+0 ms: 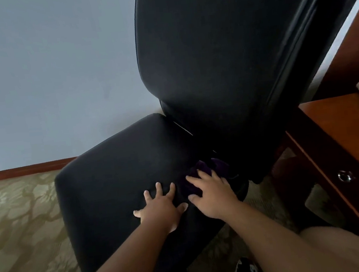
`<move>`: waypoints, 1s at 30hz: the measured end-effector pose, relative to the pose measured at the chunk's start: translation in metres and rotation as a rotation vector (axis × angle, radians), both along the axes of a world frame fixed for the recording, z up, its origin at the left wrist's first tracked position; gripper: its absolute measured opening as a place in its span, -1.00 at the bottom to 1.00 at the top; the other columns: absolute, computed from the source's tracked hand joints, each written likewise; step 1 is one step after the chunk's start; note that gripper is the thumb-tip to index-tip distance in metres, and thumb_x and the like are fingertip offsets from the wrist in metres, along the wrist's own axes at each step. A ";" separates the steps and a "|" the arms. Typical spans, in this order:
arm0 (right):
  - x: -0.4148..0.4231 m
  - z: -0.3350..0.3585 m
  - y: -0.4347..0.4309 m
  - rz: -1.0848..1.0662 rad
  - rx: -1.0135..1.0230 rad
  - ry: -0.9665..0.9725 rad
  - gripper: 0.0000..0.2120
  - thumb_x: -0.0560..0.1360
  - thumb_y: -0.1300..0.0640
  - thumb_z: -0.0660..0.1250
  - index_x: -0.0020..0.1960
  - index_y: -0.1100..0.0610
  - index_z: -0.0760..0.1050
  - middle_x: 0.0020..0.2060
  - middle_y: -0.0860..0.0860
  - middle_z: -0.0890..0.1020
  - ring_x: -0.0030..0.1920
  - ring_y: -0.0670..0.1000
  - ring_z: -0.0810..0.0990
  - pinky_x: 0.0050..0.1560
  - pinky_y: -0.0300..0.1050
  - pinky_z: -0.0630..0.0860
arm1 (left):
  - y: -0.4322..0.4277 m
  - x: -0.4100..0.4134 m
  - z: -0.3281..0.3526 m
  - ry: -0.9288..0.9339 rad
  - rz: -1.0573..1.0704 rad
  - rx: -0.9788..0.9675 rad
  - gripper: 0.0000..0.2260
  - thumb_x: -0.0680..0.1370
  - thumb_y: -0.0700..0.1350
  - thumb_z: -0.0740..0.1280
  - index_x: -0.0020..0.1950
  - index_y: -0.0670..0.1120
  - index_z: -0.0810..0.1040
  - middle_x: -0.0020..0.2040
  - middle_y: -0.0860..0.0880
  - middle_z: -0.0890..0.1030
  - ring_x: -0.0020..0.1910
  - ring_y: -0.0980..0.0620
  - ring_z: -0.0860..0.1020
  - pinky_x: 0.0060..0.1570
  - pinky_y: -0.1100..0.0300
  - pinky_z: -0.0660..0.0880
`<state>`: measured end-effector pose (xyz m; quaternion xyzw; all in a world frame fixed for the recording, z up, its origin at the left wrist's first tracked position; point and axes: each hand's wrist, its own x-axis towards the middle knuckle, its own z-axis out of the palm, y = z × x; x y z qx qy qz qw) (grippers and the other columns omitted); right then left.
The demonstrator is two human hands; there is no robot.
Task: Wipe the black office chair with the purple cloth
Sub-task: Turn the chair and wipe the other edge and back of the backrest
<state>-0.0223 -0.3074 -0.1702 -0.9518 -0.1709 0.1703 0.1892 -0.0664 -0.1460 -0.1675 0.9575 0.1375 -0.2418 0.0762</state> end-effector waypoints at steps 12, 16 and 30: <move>-0.025 0.132 -0.025 -0.064 0.001 -0.635 -0.73 0.58 -0.06 0.27 0.18 0.03 0.59 0.17 0.00 0.40 0.12 0.06 0.43 -0.04 0.03 0.57 | 0.023 -0.023 0.023 -0.156 0.034 -0.151 -0.47 0.60 0.18 0.20 0.56 0.19 0.17 0.61 0.01 0.04 0.55 -0.08 0.14 0.37 -0.10 0.35; -0.013 0.220 -0.040 -0.056 -0.167 -1.075 -0.80 0.54 0.02 0.33 0.09 0.05 0.63 0.17 0.05 0.48 0.10 0.16 0.45 0.03 0.10 0.40 | 0.019 -0.026 0.032 -0.149 0.019 -0.160 -0.46 0.60 0.15 0.22 0.56 0.17 0.16 0.61 0.02 0.04 0.55 -0.09 0.12 0.38 -0.08 0.34; -0.018 0.103 -0.056 0.180 -0.788 -0.495 -0.77 0.60 0.14 0.19 0.18 0.08 0.56 0.22 0.08 0.48 0.24 0.14 0.37 0.23 0.06 0.31 | 0.025 -0.035 0.022 0.030 -0.078 -0.059 -0.40 0.65 0.14 0.17 0.61 0.10 -0.03 0.61 0.00 -0.07 0.58 -0.11 -0.02 0.44 -0.06 0.26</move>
